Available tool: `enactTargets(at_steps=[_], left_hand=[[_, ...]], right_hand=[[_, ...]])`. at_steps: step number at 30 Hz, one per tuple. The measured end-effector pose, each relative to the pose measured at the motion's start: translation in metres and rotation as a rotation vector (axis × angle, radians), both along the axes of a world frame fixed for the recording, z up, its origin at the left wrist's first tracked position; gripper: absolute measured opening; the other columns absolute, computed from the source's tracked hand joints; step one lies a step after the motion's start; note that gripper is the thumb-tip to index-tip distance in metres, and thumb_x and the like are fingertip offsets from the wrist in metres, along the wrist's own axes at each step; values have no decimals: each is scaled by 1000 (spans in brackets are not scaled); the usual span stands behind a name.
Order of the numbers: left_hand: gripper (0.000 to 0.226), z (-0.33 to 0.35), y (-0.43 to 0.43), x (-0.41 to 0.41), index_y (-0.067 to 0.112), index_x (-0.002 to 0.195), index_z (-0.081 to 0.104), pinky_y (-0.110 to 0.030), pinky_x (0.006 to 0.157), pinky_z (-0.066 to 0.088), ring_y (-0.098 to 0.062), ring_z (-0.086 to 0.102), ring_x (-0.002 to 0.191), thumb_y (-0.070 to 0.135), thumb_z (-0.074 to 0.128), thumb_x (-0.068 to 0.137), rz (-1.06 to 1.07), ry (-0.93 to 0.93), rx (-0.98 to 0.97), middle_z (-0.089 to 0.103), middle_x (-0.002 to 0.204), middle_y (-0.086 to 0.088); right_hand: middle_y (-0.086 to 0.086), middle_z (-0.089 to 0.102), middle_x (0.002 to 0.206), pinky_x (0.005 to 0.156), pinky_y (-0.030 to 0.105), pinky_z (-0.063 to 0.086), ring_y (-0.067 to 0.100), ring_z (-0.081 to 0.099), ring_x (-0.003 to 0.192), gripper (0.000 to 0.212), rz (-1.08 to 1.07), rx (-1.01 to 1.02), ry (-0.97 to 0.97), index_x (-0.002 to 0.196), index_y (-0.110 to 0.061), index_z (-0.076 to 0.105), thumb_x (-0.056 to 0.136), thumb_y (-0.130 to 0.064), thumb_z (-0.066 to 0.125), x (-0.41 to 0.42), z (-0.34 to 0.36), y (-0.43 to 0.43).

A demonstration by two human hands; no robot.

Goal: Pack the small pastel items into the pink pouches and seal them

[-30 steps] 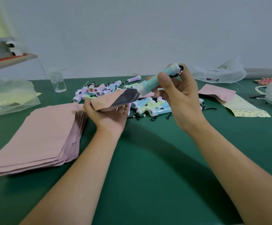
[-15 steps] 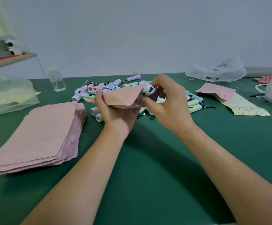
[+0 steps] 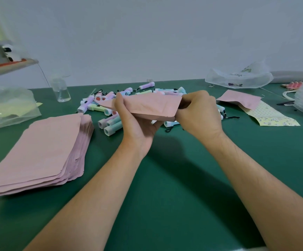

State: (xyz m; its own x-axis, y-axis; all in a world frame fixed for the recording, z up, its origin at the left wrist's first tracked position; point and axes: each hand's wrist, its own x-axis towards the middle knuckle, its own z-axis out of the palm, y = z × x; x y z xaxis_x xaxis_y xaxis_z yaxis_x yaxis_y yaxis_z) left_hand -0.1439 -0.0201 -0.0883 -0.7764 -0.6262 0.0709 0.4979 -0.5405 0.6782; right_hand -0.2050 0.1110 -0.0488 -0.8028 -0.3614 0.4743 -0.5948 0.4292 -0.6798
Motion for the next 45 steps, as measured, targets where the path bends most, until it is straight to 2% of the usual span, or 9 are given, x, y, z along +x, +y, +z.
enactTargets(at_steps=[6,10,14,21,25,30,33,37,45], left_hand=[[79,-7,-2,-3,7,116,67,-37,69,61,-32,74,82,77,33,99,-66,27,151,75,100,-18],[92,-6,-12,2,-3,132,62,-40,84,61,-43,69,111,75,26,99,-105,56,138,67,125,-30],[83,-8,-18,2,-1,116,69,-42,77,64,-37,74,93,72,34,99,-128,96,217,73,110,-24],[77,-7,-18,3,3,106,73,-41,81,64,-35,75,86,70,37,99,-112,128,198,75,101,-20],[84,-9,-18,3,3,95,80,-43,80,63,-37,69,98,72,32,99,-108,114,174,72,99,-20],[81,-7,-14,7,11,91,77,-33,74,61,-28,73,86,75,28,98,-95,82,111,74,92,-12],[80,-7,-7,7,19,75,79,-25,63,57,-19,71,70,76,28,98,-94,50,42,72,79,-2],[71,-7,-5,5,19,95,75,-28,69,53,-20,69,78,77,33,95,-103,-23,54,72,87,-4],[82,-12,-25,6,8,79,82,-35,68,62,-27,75,73,68,31,101,-59,71,162,76,88,-12]], right_hand=[[-23,74,74,67,37,62,-5,69,67,14,221,-165,-42,88,-37,80,75,-32,76,15,2,-2],[-18,73,69,46,27,52,2,60,46,12,390,-200,-1,88,-33,81,77,-38,78,20,3,0],[-18,73,76,47,18,45,11,62,45,4,482,-198,12,92,-30,80,90,-31,77,18,6,5],[0,78,92,50,26,47,24,66,48,35,536,-267,54,100,-17,78,88,-8,46,12,4,8],[-34,57,78,59,22,41,-5,56,59,40,613,-62,474,107,-8,75,85,-14,42,20,7,13],[-23,40,63,56,32,35,-4,45,60,30,607,231,546,112,-15,65,88,-23,49,24,2,8],[-11,53,80,68,42,48,15,52,74,26,577,364,483,104,-16,56,94,-39,52,25,-3,2],[-1,61,92,72,46,52,24,56,83,19,541,397,511,95,-19,48,93,-31,62,24,-6,-2],[-15,66,114,56,37,50,3,37,73,37,455,338,589,125,-27,62,89,-35,65,23,3,11]])
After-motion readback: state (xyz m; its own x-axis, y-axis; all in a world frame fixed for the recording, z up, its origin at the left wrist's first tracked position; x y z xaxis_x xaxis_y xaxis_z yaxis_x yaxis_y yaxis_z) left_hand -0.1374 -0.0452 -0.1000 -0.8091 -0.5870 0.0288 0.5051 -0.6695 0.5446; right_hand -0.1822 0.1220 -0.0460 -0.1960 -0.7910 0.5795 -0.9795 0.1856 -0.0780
